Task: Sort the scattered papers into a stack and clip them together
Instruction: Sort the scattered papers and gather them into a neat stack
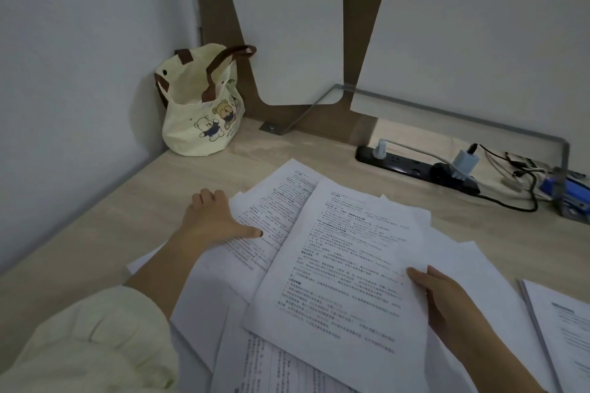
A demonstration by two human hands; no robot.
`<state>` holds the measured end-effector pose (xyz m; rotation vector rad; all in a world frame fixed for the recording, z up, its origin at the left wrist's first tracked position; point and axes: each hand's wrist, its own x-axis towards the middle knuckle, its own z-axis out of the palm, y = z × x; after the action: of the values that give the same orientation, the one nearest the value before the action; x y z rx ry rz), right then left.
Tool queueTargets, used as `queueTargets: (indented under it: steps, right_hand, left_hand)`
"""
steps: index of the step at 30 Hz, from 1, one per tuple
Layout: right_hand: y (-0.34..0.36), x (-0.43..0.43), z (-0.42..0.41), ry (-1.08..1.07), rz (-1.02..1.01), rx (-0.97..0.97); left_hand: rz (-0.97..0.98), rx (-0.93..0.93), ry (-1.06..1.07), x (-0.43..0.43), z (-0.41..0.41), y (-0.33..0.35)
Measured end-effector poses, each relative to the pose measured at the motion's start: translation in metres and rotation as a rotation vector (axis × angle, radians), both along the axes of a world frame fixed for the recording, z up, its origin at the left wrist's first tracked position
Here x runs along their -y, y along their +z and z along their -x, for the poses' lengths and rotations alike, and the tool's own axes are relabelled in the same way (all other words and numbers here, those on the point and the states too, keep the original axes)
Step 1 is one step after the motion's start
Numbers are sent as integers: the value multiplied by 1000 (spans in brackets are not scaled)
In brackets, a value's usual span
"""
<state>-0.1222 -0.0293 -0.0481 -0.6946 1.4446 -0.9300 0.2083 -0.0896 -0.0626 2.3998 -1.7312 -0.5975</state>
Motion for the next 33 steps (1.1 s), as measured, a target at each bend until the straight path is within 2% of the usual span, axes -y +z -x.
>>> queueTargets:
  steps: [6, 9, 11, 16, 20, 23, 25, 27, 30, 33]
  right_hand:
    - [0, 0, -12, 42, -19, 1]
    - [2, -3, -20, 54, -7, 16]
    - [4, -5, -24, 56, 11, 18]
    - [16, -16, -39, 116, 91, 40]
    - [46, -20, -50, 180, 188, 164]
    - [66, -19, -55, 195, 195, 270]
    - [67, -24, -59, 196, 198, 331]
    - [54, -29, -67, 185, 226, 226]
    - [27, -35, -84, 191, 252, -247]
    - [5, -38, -103, 225, 277, -467]
  left_hand:
    - [21, 19, 9, -1, -3, -3]
    - [163, 80, -11, -8, 0, -2]
    - [262, 50, -9, -17, 1, -1]
    - [406, -467, 119, -54, -4, 14]
    - [470, -875, 175, -98, -11, 36]
    - [459, -1094, 226, -136, -20, 35]
    - [413, -1175, 268, -158, -24, 28]
    - [356, -1230, 281, -176, -24, 20]
    - [315, -1277, 281, -197, -17, 9]
    - [271, -1406, 335, -213, -6, 5]
